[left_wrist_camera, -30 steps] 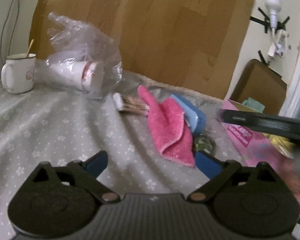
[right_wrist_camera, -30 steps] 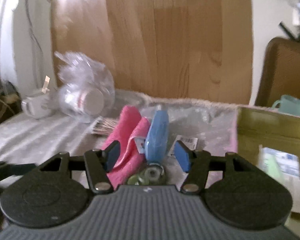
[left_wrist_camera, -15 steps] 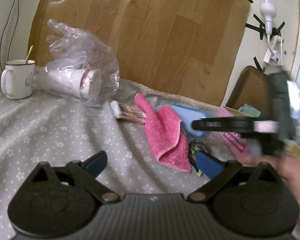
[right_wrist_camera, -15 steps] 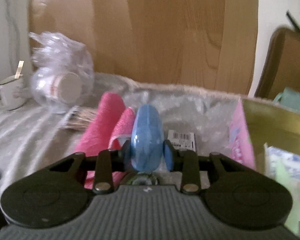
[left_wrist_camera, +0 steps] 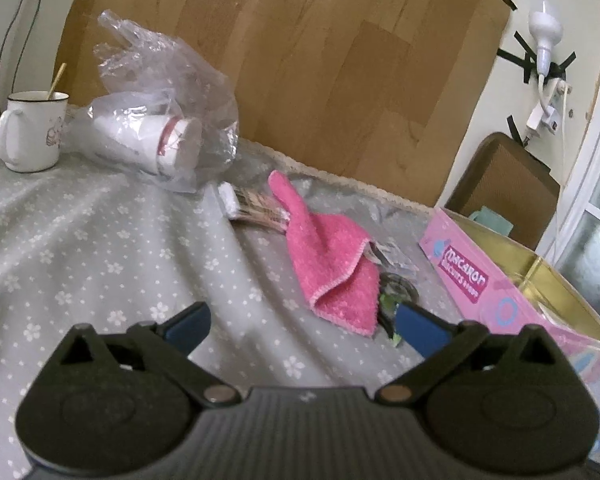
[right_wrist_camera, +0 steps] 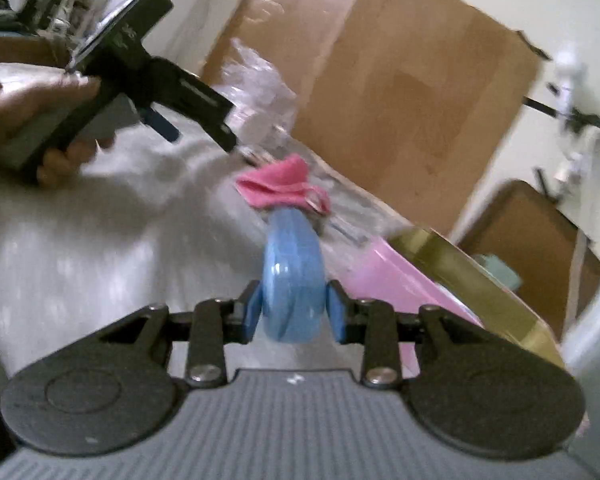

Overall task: Organize soft objects
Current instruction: 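Grasp the blue case with the right gripper and lift it, then carry the blue case over the pink tin and open the right gripper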

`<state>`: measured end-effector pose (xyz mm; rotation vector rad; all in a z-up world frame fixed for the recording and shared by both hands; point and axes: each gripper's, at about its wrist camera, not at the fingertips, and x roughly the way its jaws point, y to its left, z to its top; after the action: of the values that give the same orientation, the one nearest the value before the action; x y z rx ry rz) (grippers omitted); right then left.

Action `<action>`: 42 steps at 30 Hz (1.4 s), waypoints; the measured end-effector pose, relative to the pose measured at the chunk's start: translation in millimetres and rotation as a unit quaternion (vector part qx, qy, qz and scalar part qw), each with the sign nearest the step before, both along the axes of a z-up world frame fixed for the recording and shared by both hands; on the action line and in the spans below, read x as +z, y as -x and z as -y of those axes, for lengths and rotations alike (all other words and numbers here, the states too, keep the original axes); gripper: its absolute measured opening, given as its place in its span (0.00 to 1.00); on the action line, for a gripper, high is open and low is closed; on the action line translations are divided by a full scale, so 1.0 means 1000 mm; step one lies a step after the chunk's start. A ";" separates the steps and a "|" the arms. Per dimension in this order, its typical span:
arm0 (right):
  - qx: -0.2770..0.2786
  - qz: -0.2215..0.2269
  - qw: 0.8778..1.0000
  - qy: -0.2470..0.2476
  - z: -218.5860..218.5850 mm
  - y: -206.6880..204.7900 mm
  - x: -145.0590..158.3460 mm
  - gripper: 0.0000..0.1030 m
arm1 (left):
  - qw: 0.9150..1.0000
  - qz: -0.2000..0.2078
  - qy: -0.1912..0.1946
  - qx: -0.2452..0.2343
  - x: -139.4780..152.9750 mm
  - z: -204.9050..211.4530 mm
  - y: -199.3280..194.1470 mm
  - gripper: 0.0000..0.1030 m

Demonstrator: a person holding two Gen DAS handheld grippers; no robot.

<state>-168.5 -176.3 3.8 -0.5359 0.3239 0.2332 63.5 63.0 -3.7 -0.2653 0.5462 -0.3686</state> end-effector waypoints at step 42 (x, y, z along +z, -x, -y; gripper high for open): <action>0.074 -0.087 0.968 -0.223 0.012 -0.001 0.015 0.57 | 0.999 -0.034 0.027 -0.024 -0.005 -0.004 0.004 0.99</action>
<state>-167.6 -188.2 18.4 -0.0934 0.3882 0.4848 59.0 67.4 -8.4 -0.3190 0.6113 -0.4217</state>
